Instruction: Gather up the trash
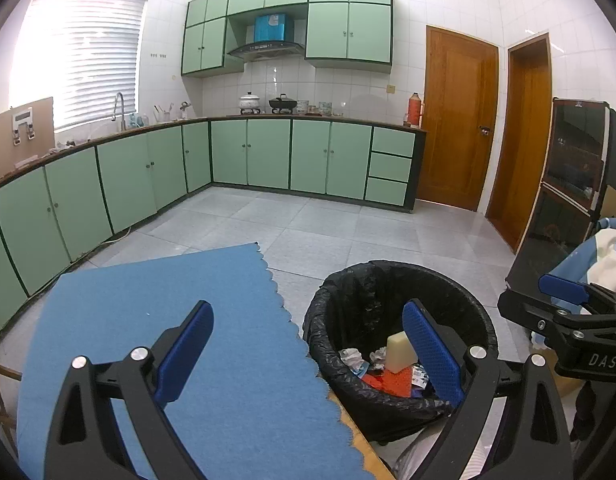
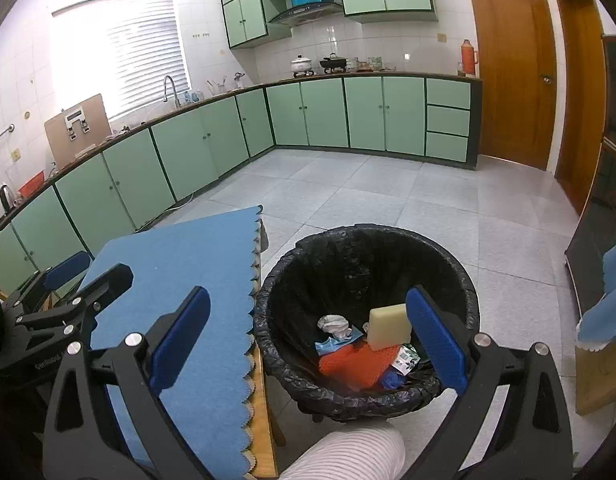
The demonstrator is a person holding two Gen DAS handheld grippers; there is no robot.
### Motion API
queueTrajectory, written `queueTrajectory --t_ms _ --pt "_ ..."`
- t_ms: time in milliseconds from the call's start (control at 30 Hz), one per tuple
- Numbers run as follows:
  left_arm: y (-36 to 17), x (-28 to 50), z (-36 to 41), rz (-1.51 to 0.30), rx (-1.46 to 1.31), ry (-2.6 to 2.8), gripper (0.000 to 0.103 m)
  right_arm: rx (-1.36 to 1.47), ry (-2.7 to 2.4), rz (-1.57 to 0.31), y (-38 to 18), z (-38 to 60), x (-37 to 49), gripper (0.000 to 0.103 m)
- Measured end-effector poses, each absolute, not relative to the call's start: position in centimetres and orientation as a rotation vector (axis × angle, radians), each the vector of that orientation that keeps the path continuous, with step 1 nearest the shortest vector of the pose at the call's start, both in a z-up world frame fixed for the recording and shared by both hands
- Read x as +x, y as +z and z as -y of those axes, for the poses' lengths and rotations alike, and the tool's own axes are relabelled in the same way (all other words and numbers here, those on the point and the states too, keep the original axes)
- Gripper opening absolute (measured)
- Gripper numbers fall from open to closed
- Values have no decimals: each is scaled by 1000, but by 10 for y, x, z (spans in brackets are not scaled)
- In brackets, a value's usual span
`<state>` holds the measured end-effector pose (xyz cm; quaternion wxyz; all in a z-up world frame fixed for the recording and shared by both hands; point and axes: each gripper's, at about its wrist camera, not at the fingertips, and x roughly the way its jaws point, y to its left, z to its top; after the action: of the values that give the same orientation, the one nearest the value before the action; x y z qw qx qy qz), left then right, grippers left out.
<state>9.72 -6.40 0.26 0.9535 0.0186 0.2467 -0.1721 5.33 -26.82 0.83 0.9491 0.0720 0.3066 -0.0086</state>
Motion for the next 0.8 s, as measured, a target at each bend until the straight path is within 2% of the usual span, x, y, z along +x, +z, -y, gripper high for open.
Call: queueTrajectory --t_ms 800 --pt "-1 98 64 -500 40 -346 94 146 -17 -621 8 266 55 96"
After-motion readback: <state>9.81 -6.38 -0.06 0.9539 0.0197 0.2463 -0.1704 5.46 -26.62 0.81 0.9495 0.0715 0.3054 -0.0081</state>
